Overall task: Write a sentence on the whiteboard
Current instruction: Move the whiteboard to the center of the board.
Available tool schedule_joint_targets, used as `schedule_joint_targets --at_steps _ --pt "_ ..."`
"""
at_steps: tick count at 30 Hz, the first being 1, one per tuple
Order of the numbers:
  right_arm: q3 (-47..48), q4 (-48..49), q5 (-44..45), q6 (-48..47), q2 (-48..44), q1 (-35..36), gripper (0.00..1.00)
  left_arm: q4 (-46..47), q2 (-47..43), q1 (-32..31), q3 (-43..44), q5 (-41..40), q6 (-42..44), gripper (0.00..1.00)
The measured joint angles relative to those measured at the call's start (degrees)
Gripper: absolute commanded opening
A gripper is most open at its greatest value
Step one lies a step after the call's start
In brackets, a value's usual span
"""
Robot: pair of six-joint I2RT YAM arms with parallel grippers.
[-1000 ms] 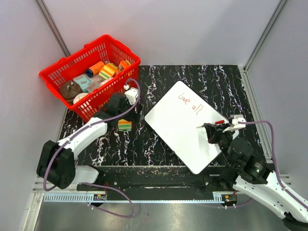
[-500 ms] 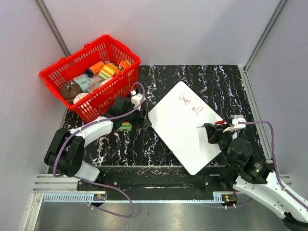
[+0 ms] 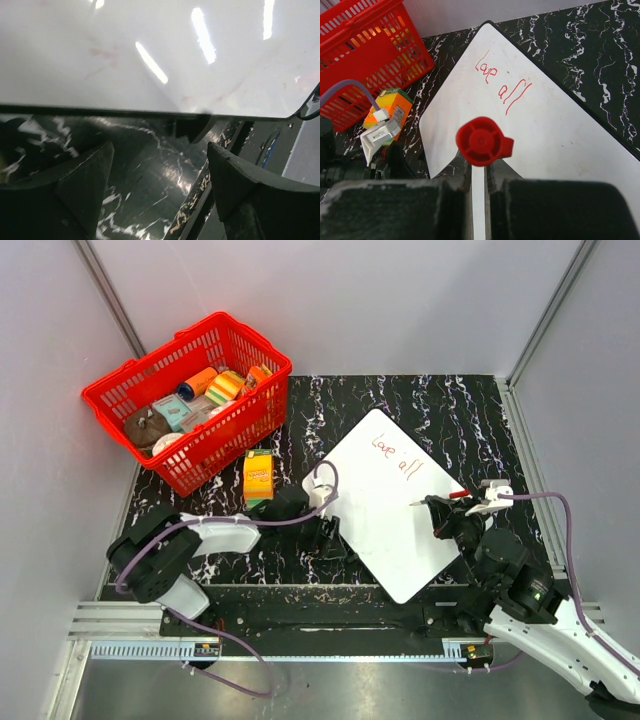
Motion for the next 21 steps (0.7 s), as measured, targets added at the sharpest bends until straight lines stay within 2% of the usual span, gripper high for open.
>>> schedule_joint_targets --at_steps 4,9,21 --pt "0.00 -0.39 0.07 0.00 -0.33 0.00 0.00 5.70 4.44 -2.73 1.75 0.59 -2.47 0.78" --pt "0.00 -1.36 0.39 0.02 -1.92 0.00 0.00 7.93 8.52 -3.82 4.85 1.03 -3.74 0.77" --pt "0.00 -2.21 1.01 0.07 -2.97 0.00 0.00 11.06 9.99 -10.82 5.18 -0.55 -7.80 0.75"
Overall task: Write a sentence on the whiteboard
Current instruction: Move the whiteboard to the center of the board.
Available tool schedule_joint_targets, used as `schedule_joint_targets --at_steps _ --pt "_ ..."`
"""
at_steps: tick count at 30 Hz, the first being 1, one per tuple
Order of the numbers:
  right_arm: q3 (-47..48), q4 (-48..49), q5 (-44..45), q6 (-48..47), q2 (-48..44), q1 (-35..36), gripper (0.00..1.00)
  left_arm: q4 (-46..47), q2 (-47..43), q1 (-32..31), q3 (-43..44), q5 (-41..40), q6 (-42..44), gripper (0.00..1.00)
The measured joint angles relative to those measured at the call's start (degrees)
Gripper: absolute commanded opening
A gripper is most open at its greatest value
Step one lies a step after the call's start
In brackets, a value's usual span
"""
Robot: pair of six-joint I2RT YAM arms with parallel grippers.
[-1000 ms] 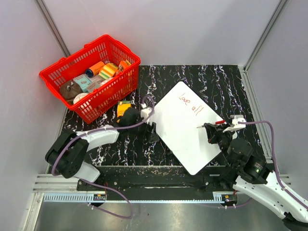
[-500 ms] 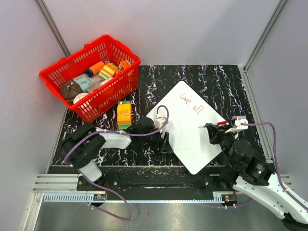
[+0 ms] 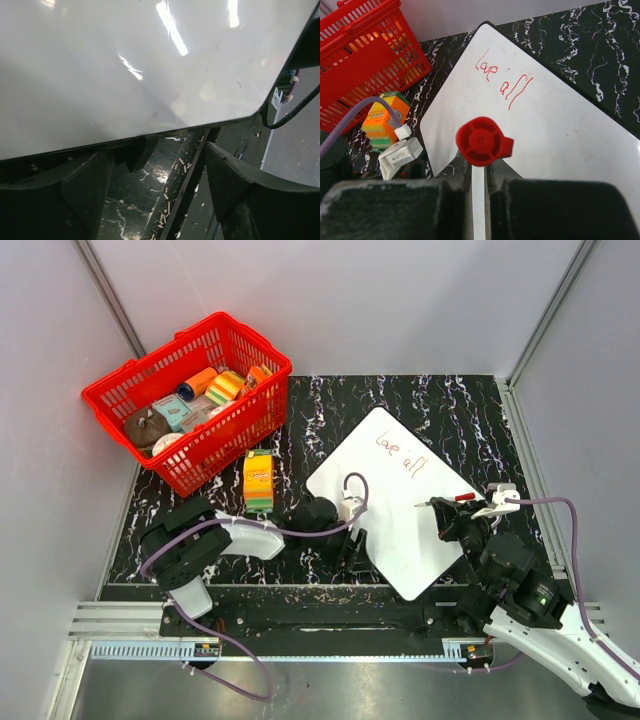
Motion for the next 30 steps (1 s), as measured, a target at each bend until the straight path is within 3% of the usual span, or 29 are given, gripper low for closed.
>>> schedule_joint_targets --at_steps 6,20,26,30 --pt "0.00 -0.07 0.31 0.11 -0.09 0.00 0.00 3.17 2.29 -5.05 1.03 -1.99 -2.67 0.75" --pt "0.00 -0.68 0.79 0.52 -1.49 0.00 0.00 4.59 12.85 -11.30 13.33 -4.02 -6.27 0.74" --pt "0.00 -0.68 0.96 0.59 -1.49 0.00 0.00 3.72 11.74 -11.96 12.68 -4.72 -6.10 0.75" --pt "0.00 -0.74 0.96 0.59 -1.42 0.00 0.00 -0.11 4.31 -12.00 9.07 -5.33 -4.83 0.81"
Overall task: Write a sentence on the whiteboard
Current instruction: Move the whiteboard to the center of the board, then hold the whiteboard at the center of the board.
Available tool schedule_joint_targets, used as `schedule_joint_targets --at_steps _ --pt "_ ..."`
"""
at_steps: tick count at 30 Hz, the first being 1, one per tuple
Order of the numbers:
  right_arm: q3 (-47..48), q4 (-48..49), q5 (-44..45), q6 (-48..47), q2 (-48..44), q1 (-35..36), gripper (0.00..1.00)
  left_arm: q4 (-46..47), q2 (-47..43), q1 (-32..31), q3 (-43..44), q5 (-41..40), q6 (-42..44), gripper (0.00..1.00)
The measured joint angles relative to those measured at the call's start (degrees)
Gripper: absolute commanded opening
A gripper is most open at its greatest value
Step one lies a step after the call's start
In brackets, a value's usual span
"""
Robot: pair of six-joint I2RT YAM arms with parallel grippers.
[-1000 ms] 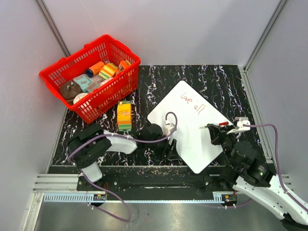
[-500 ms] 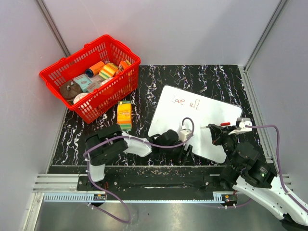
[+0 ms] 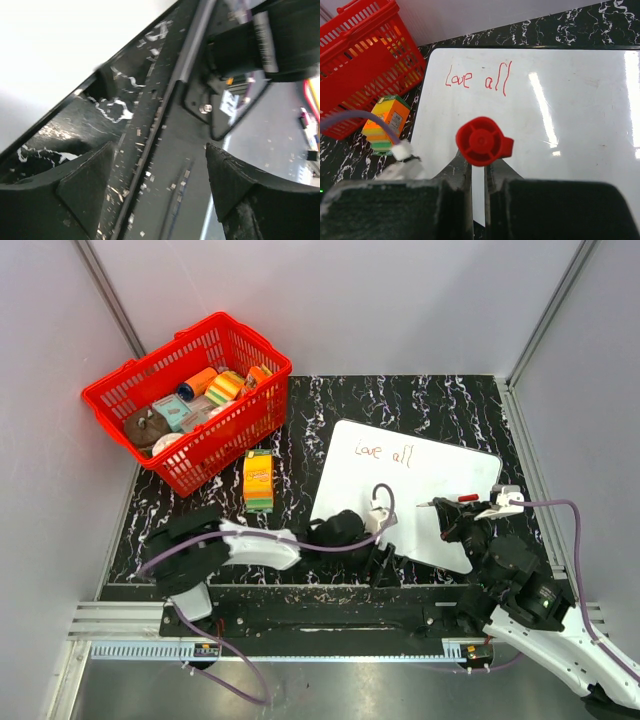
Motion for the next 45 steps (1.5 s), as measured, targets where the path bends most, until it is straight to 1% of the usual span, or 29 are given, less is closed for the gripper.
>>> schedule_joint_targets --at_steps 3,6,8,9,11,13,14,19,21,23,25,28,30,37,39,43,44,45 --pt "0.00 -0.09 0.00 0.00 0.20 0.00 0.00 -3.39 -8.17 -0.02 -1.03 -0.48 1.31 0.84" --pt "0.00 -0.09 -0.02 0.00 0.70 0.00 0.00 -6.38 -16.72 0.39 -1.01 -1.68 2.84 0.86" --pt "0.00 -0.09 -0.04 0.00 1.27 0.00 0.00 -7.80 -20.15 1.62 -1.05 -1.70 3.15 0.86" --pt "0.00 -0.09 -0.04 0.00 1.57 0.00 0.00 -8.11 -22.01 3.43 -1.55 -1.53 3.17 0.87" --pt "0.00 -0.09 -0.07 0.00 2.12 0.00 0.00 -8.63 -24.72 8.22 -3.19 -0.76 3.17 0.88" --pt "0.00 -0.07 -0.07 0.00 2.58 0.00 0.00 -9.33 -26.97 15.06 -5.57 0.02 3.30 0.89" --pt "0.00 -0.07 -0.09 0.00 2.75 0.00 0.00 -9.88 -27.76 18.43 -6.67 0.66 3.39 0.91" --pt "-0.11 0.83 -0.17 0.00 4.17 0.00 0.00 -10.49 -29.64 37.44 -10.91 5.97 3.98 0.92" --pt "-0.24 1.49 -0.26 0.02 5.05 0.00 0.00 -9.49 -28.22 43.17 -10.99 8.74 4.04 0.91" --pt "-0.42 2.21 -0.50 0.02 6.23 0.00 0.00 -6.82 -24.48 48.24 -10.62 12.48 4.17 0.89" --pt "-0.44 2.62 -0.66 0.02 7.43 0.00 0.00 -4.96 -19.37 50.64 -9.66 16.26 4.15 0.88" --pt "-0.55 3.41 -0.70 0.00 8.68 0.00 0.00 -1.84 -10.58 51.47 -7.37 21.77 3.80 0.85" --pt "-0.66 3.96 -0.68 -0.04 8.90 0.00 0.00 0.02 -6.67 51.45 -6.45 24.44 3.32 0.85" --pt "-0.76 5.14 -0.66 -0.11 8.92 0.00 0.00 7.72 -0.04 50.66 -4.15 31.34 1.40 0.82" --pt "-0.76 5.33 -0.66 -0.13 8.94 0.00 0.00 8.50 1.55 49.88 -2.43 32.41 1.42 0.74" --pt "-0.79 5.33 -0.66 -0.15 9.05 0.00 0.00 10.40 4.48 48.06 0.39 33.99 1.42 0.63" --pt "-0.79 5.38 -0.66 -0.22 9.05 0.00 0.00 11.21 5.33 47.67 0.74 34.53 1.36 0.54" --pt "-0.79 5.38 -0.66 -0.26 9.05 0.00 0.00 11.87 6.12 47.45 0.92 34.93 1.18 0.49"
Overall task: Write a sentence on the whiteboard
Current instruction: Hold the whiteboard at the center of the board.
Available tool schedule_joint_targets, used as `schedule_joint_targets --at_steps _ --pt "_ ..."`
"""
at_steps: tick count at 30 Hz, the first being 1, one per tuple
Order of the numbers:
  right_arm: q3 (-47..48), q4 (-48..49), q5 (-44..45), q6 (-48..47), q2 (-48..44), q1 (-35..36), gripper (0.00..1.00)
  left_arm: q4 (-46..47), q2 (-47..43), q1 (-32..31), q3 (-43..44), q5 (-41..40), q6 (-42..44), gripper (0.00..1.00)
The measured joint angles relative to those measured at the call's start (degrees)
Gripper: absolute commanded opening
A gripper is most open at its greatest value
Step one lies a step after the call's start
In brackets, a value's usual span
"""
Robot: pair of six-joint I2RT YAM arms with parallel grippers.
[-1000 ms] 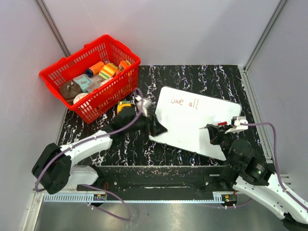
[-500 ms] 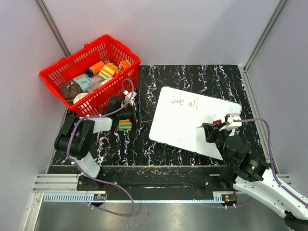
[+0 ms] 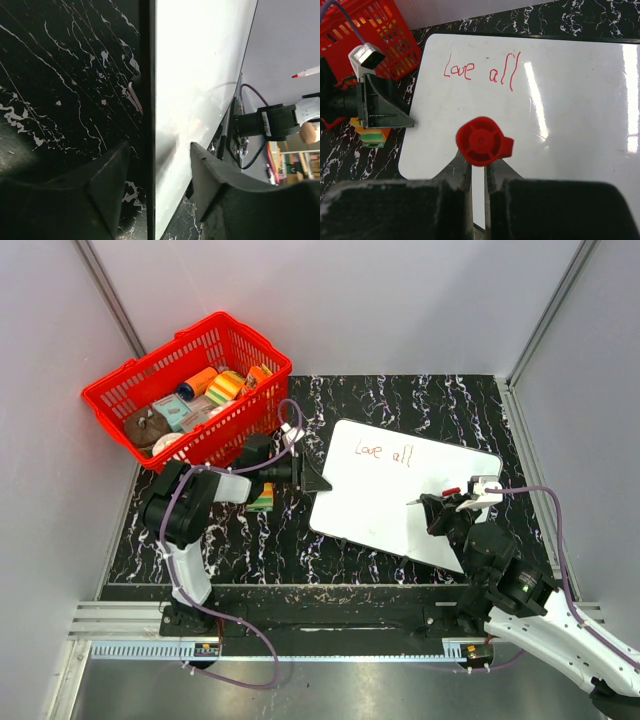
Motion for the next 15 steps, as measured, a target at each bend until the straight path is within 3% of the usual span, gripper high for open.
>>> schedule_joint_targets --at_steps 5,8,15 --pt "0.00 0.02 -0.02 -0.02 -0.11 0.00 0.00 3.28 3.13 -0.02 0.13 1.95 -1.95 0.24" --pt "-0.04 0.09 -0.02 -0.02 -0.31 0.00 0.00 7.82 4.00 0.02 -0.09 4.11 -4.57 0.01" --pt "-0.07 0.39 -0.07 -0.02 -0.72 0.00 0.00 16.31 1.44 -0.20 -5.53 8.35 -10.51 0.00"
